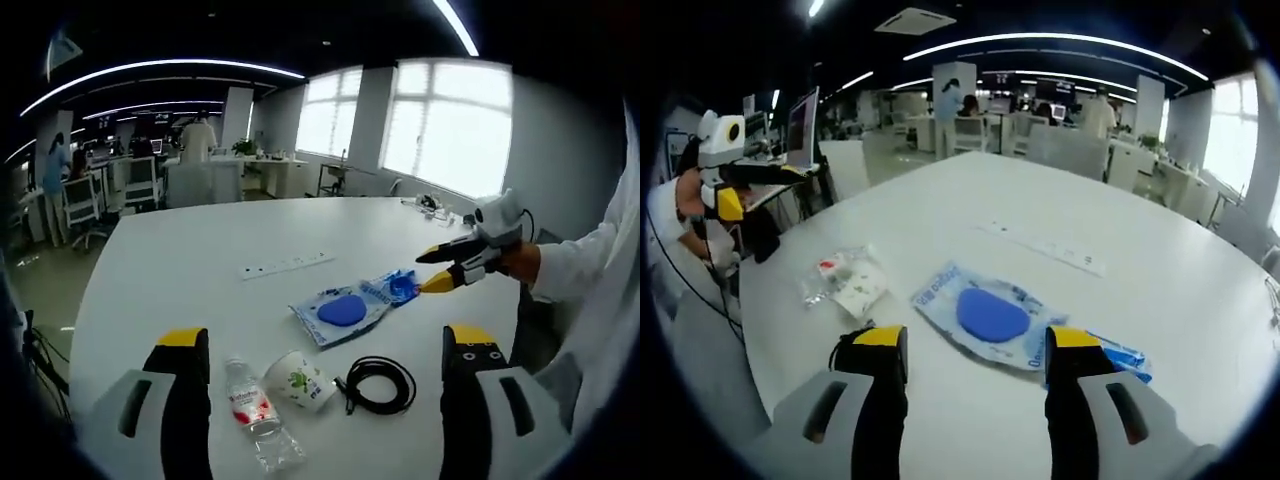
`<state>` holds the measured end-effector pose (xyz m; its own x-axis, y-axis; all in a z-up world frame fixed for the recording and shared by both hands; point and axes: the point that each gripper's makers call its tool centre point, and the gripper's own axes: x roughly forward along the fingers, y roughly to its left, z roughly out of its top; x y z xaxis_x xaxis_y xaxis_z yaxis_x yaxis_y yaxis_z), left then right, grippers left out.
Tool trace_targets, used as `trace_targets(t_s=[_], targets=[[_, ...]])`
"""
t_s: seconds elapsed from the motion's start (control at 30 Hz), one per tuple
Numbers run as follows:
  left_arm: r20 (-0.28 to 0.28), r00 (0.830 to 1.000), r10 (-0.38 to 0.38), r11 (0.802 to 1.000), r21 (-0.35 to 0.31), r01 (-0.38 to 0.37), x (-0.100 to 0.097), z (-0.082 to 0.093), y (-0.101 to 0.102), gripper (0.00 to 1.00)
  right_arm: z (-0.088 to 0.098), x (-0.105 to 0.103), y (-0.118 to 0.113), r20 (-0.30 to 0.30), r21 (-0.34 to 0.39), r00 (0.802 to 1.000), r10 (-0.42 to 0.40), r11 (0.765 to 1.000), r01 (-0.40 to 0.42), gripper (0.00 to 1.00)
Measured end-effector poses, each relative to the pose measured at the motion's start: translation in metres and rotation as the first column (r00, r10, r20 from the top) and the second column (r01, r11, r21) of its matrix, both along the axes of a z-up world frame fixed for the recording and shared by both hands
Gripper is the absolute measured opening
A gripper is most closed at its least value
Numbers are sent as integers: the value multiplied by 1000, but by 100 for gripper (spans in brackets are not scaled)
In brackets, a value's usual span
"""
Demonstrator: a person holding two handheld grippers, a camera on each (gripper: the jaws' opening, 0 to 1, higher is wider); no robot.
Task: Arrange the tabletop items into an orderly group along one side of the table until the central work area is clear of visible clutter.
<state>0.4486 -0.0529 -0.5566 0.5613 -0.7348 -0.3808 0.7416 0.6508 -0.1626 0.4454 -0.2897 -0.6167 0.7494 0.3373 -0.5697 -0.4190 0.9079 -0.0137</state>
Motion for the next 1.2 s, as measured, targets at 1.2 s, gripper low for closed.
trace_targets(t_s=[1.2], targets=[[-15, 996, 85, 995, -48, -86, -30, 7, 98, 96, 31, 56, 141, -66, 197, 983, 170, 968, -154, 52]])
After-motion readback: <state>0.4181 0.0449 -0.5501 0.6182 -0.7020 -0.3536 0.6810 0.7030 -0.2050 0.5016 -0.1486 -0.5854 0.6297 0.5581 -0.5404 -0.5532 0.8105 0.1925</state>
